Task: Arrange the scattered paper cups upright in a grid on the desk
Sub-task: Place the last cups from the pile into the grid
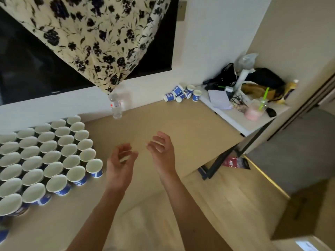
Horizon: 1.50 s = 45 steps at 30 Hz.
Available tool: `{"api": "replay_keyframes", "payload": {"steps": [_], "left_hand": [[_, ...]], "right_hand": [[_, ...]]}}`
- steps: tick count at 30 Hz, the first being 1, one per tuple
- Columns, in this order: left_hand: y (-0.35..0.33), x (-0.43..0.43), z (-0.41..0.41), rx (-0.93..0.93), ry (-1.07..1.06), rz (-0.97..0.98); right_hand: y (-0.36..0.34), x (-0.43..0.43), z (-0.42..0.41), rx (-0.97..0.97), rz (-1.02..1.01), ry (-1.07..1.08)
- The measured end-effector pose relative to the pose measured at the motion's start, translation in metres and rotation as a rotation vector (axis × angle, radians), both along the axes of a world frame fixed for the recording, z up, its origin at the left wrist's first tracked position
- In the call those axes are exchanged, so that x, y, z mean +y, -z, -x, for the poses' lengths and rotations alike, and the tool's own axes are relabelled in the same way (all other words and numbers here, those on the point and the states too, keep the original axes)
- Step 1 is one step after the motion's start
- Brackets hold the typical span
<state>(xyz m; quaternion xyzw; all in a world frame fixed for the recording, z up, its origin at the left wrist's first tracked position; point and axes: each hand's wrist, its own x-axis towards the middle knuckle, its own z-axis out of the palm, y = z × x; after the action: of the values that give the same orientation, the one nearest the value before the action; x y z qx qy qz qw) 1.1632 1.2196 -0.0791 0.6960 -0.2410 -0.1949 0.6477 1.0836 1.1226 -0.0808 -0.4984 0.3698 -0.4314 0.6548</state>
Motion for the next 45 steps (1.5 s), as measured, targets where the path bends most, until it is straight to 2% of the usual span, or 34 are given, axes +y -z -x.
{"api": "replay_keyframes", "payload": {"steps": [6,11,17,22,30,38,45], "left_hand": [[-0.01,-0.068,0.032,-0.053,0.039,0.001],[-0.004,-0.134,0.039,-0.02,0.082,0.017],[0.016,-0.238,0.041,0.064,0.106,0.01],[0.029,-0.306,0.045,0.135,0.119,-0.031],[0.037,-0.356,0.043,0.152,0.07,-0.145],[0.026,-0.44,0.046,0.172,-0.043,-0.19],[0.03,-0.491,0.05,0.175,-0.148,-0.243]], "right_hand": [[-0.011,-0.056,0.042,-0.054,-0.037,0.046],[0.001,-0.11,0.06,-0.073,-0.107,0.071],[0.026,-0.201,0.073,0.011,-0.14,0.078],[0.047,-0.276,0.086,0.157,-0.14,0.119],[0.076,-0.363,0.064,0.273,-0.192,0.026],[0.099,-0.514,0.029,0.437,-0.098,-0.096],[0.125,-0.652,-0.016,0.718,0.239,-0.12]]}}
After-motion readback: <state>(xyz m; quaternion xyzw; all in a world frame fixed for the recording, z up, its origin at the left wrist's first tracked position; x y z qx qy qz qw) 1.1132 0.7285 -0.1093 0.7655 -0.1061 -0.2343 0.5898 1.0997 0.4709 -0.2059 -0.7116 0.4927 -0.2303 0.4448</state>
